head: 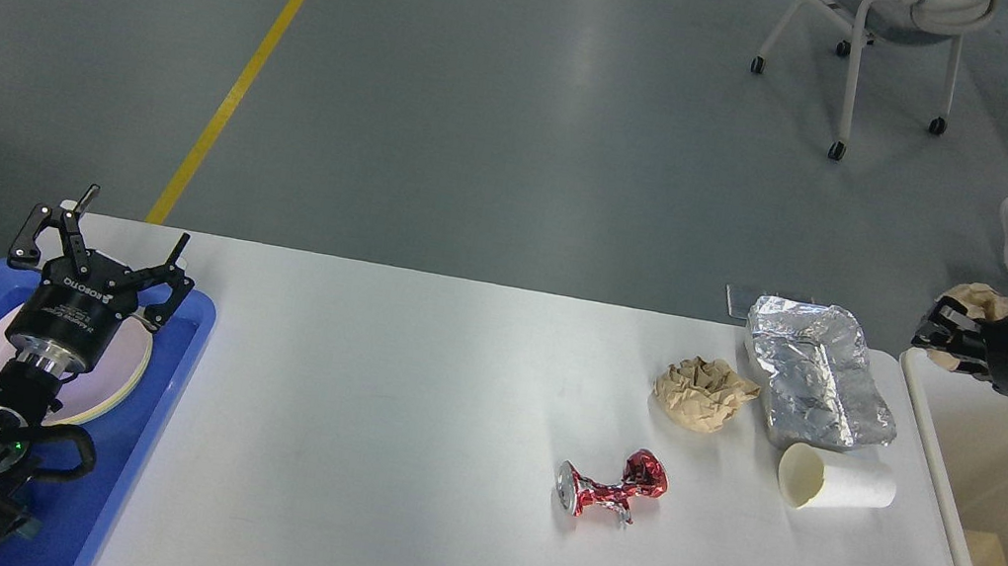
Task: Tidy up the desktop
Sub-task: 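Lift the brown paper over the white bin and drop it, then raise the right gripper out of the bin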
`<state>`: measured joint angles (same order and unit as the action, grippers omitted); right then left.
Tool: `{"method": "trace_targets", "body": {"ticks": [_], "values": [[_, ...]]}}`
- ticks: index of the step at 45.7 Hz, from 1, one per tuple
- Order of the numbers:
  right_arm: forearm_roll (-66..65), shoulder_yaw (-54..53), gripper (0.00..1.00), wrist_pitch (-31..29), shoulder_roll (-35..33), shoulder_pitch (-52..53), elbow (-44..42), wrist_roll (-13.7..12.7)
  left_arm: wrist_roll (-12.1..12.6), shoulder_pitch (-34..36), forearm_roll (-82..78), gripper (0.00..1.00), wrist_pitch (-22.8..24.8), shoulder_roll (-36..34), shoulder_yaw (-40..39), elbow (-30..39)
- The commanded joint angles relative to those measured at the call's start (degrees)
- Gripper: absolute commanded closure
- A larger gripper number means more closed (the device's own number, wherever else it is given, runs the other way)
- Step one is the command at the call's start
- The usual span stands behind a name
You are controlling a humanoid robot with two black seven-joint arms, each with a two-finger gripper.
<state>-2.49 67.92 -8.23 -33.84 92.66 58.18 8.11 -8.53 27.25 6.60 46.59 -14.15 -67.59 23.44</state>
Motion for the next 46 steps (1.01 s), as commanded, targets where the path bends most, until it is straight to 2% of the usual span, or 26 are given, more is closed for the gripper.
{"method": "trace_targets", "body": {"ticks": [1,10,14,18,24,29,36,38,39,40,41,42,43,44,46], "values": [[2.22,-1.73,1.0,2.77,-1.05,-10.55,-12.28,-0.02,0.01,-0.01,-0.01,0.02,0.0,0.0,0.0,0.03],[15.66,-9.55,1.0,5.76,-0.44,-33.48,-34.6,-0.55,0.01,-0.01,-0.01,0.02,0.0,0.0,0.0,0.03],[18.05,-13.59,1.0,6.12,2.01,-43.07,-46.12,-0.72,0.01,-0.01,-0.01,0.02,0.0,0.0,0.0,0.03],[18.14,-18.16,1.0,6.38,4.74,-50.1,-53.95,-0.81,-0.08,-0.01,-0.01,0.02,0.0,0.0,0.0,0.02],[18.14,-24.05,1.0,8.22,7.03,-55.65,-58.0,-0.9,-0.08,-0.01,-0.01,0.02,0.0,0.0,0.0,0.02],[18.31,-24.67,1.0,11.12,7.38,-56.62,-58.01,-1.43,-0.08,-0.01,-0.01,0.02,0.0,0.0,0.0,0.03],[18.31,-24.67,1.0,11.48,8.08,-56.8,-58.01,-1.43,-0.08,-0.01,-0.01,0.02,0.0,0.0,0.0,-0.06],[18.31,-24.67,0.95,11.48,8.08,-56.8,-58.01,-1.6,-0.08,-0.01,-0.01,0.02,0.0,0.0,0.0,-0.06],[18.31,-24.67,0.88,11.3,8.0,-56.8,-57.92,-1.69,-0.08,-0.01,-0.01,0.02,0.0,0.0,0.0,0.02],[18.4,-24.76,0.57,10.78,7.91,-56.8,-57.74,-1.69,-0.08,0.08,-0.01,0.02,0.0,0.0,0.0,0.03],[18.31,-24.68,0.03,10.86,7.91,-56.8,-57.83,-1.69,-0.08,-0.01,-0.01,0.02,0.08,0.0,0.0,0.03],[18.31,-24.59,0.0,10.78,7.82,-56.8,-57.66,-1.78,0.01,-0.01,-0.01,0.02,0.0,0.0,0.0,0.03],[18.31,-24.59,0.04,10.86,7.82,-56.8,-57.65,-1.78,-0.08,-0.01,-0.01,0.02,0.0,0.0,0.0,0.03],[18.31,-24.59,0.0,10.78,7.91,-56.8,-57.65,-1.78,-0.08,-0.01,-0.01,0.02,0.08,0.0,0.0,-0.06],[18.31,-24.59,0.0,10.78,7.91,-56.8,-57.48,-1.78,0.01,-0.01,-0.01,0.02,0.0,0.0,0.0,-0.06]]}}
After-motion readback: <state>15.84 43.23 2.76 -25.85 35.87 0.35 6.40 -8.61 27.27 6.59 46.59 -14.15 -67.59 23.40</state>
